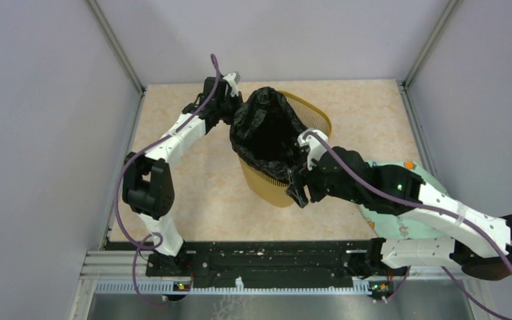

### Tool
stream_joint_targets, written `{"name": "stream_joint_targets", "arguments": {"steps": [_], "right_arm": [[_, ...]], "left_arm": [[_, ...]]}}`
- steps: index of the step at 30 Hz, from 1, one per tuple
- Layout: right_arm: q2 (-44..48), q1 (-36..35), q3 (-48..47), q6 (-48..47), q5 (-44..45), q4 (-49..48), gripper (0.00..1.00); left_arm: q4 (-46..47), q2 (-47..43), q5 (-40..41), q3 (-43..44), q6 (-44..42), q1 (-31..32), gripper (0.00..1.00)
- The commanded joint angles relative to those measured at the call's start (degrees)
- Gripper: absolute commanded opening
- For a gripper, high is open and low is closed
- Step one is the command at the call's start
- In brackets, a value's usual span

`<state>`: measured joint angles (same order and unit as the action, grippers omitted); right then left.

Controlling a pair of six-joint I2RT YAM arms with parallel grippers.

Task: Put the trash bags into the trash bin
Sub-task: Place the trash bag in the trash bin.

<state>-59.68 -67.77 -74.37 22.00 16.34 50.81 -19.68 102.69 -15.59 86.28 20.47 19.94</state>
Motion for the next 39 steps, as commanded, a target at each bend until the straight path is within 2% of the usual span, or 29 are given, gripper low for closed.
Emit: {"name": "stream_joint_targets", "arguments": {"steps": [1,6,10,13,16,20,24,31,39], "right_arm": [[1.9,-0.3,-6.9,-1.4,-2.9,4.7,0.69],[0.9,-0.2,-13.0,-1.1,-0.5,6.7,0.69],[-2.6,2.3,-19.6,-2.8,4.8,7.4,0.62],[-5.9,10.6,-23.6,-5.8,-1.3,5.8,0.55],[-8.9,19.0,-26.3,-9.0,-8.8,3.3,0.52],[-14.5,27.4,-29.5,-12.1,-14.4,1.1,0.49],[-19.4,32.4,-30.4,-13.6,-18.8,-0.3,0.44],[-22.7,34.7,-31.0,-13.3,-22.8,-2.1,0.40],[-24.7,34.9,-30.4,-13.0,-22.6,-2.5,0.35]], "left_arm": [[2.5,0.2,-1.1,2.3,-0.9,-0.1,0.14],[2.8,0.3,-1.6,2.4,-0.6,0.0,0.14],[3.0,0.2,-1.9,2.4,-0.4,0.1,0.14],[3.1,0.4,-2.1,2.4,-0.3,0.2,0.14],[3.1,0.4,-2.1,2.5,-0.3,0.3,0.14],[3.2,0.4,-2.1,2.5,-0.2,0.4,0.14],[3.4,0.4,-2.3,2.6,-0.1,0.5,0.14],[3.3,0.5,-2.6,2.9,-0.1,0.6,0.14],[3.2,0.4,-2.8,3.0,-0.1,0.6,0.14]]}}
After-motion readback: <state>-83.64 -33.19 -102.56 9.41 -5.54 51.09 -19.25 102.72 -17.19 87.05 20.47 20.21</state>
